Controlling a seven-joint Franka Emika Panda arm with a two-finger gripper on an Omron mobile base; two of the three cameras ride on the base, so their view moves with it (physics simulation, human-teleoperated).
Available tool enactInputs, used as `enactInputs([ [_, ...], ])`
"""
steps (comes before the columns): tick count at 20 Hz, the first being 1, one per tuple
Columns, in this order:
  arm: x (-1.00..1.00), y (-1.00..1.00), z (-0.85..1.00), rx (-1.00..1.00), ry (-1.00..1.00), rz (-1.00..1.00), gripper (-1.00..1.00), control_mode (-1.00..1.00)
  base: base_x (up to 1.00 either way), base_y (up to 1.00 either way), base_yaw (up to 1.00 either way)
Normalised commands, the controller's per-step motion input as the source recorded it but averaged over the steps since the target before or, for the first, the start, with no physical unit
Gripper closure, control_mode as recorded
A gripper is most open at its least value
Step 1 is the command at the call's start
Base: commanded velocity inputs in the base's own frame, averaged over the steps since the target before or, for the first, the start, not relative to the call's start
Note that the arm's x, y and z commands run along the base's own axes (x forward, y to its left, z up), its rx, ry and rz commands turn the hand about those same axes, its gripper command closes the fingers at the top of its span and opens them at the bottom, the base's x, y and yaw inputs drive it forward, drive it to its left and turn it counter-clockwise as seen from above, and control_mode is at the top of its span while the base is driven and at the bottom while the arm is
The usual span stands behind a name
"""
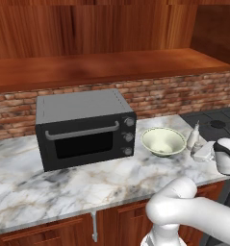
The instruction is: Retrieve the bottle and the shaker from the cabinet and place them next to the mixing bowl on the counter. Then add garlic from the fridge to the mixing bowl.
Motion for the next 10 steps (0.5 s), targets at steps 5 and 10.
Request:
enactInputs([
  [5,0.00,0.00,0.00,0.00,0.00,0.00,-1.00,-1.00,0.00,0.00,0.00],
  [10,0.00,0.00,0.00,0.00,0.00,0.00,-1.00,-1.00,0.00,0.00,0.00],
])
